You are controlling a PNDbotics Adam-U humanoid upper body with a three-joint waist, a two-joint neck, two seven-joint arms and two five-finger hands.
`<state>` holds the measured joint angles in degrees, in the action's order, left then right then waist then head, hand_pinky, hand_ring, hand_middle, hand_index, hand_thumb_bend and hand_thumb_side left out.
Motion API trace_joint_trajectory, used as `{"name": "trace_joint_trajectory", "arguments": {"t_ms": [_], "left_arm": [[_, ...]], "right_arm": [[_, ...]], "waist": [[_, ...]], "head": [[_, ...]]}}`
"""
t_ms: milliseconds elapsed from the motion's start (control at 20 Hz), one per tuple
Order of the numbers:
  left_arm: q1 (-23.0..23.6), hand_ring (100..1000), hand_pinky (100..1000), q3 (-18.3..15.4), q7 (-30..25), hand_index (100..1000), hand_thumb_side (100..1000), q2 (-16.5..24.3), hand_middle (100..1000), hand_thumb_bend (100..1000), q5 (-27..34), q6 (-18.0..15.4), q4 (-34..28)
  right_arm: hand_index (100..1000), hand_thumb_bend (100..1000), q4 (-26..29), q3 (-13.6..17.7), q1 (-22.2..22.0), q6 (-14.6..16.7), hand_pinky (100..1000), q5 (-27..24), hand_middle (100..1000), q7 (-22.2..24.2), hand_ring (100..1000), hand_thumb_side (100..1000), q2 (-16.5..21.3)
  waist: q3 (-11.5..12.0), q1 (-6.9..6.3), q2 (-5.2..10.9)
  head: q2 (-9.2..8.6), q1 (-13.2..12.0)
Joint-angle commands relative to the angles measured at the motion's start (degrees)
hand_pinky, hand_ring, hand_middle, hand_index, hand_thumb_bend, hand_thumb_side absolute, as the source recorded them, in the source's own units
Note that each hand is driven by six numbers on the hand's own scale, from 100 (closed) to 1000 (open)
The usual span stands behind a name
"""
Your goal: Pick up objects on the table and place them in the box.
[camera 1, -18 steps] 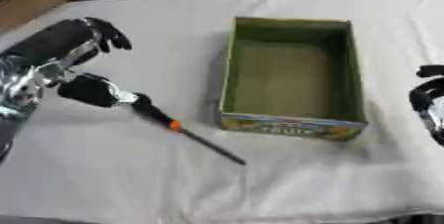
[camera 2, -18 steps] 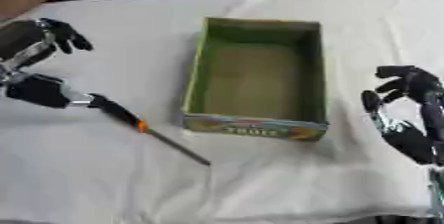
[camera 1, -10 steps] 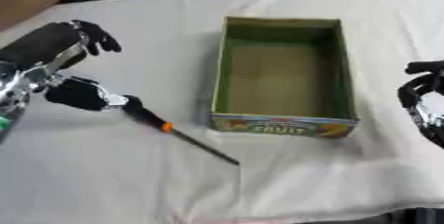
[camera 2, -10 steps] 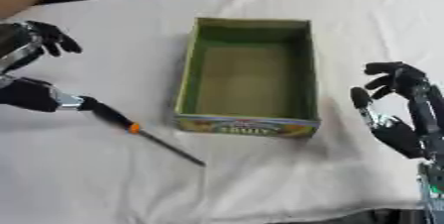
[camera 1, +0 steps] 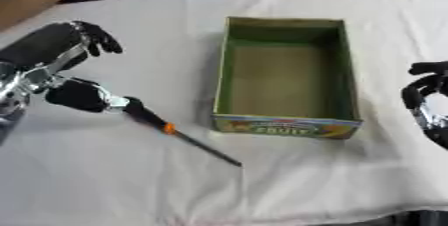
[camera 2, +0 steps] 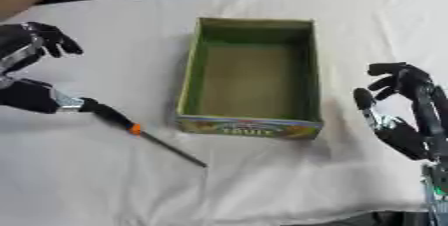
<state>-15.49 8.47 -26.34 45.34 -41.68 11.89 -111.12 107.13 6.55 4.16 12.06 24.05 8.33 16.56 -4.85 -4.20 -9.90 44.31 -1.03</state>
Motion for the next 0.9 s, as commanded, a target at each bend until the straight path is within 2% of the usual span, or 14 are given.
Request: {"name": "trace_joint_trajectory", "arguments": {"t_ms": [50,600,900], "left_arm": [[-1.2,695,683,0.7,-1.3,764,529,2.9,676,910,0.5,-0.9,0.0],[-4.1,694,685,5.3,-4.1,760,518,3.8,671,882,1.9,-4.9,4.3],[-4.8,693,684,6.2,-4.3,757,514,3.4,667,861,2.2,-5.8,5.5]], "right_arm": [[782,436,1.2,0.1,0.0,0.1,508,0.0,670,0.2,591,664,0.7],[782,436,1.2,-0.1,0.0,0.1,508,-0.1,670,0.4,591,665,0.8],[782,436,1.3,-0.1,-0.1,0.1,508,-0.1,670,0.4,591,665,0.7]], "waist": [[-0.1,0.17,0.75],[-0.5,0.10,0.70],[-0.5,0.10,0.71]], "head": [[-0.19,-0.1],[-0.19,-0.6],[-0.19,-0.7]]}}
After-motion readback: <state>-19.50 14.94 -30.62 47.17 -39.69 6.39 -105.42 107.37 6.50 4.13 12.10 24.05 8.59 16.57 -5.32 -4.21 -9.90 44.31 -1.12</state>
